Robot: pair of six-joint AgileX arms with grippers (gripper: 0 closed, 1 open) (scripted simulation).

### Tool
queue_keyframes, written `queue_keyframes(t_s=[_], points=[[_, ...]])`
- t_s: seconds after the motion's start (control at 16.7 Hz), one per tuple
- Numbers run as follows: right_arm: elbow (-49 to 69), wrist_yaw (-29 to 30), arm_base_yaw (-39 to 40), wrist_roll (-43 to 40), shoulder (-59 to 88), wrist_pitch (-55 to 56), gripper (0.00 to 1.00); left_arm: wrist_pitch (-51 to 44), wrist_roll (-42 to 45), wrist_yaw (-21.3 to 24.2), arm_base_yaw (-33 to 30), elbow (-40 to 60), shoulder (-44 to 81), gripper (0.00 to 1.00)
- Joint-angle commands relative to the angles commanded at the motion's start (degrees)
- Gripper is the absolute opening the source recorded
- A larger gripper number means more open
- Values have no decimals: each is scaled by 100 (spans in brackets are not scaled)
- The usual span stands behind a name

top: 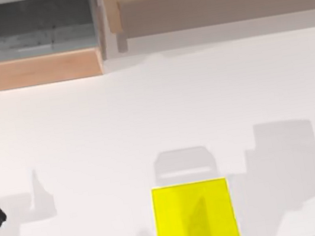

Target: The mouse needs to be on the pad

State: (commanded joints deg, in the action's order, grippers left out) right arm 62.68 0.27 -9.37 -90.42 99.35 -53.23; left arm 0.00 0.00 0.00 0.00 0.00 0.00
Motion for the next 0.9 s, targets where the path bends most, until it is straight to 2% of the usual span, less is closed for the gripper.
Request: queue_keyframes(t_s=[0.36, 0.66, 0.9], points=[[-797, 2, -8, -1, 699, 1526, 100, 0, 0, 0, 0, 0, 0, 100], [-870, 3, -9, -2, 764, 1645, 100, 0, 0, 0, 0, 0, 0, 100], [-870, 3, -9, -2, 764, 1645, 70, 0, 0, 0, 0, 0, 0, 100]])
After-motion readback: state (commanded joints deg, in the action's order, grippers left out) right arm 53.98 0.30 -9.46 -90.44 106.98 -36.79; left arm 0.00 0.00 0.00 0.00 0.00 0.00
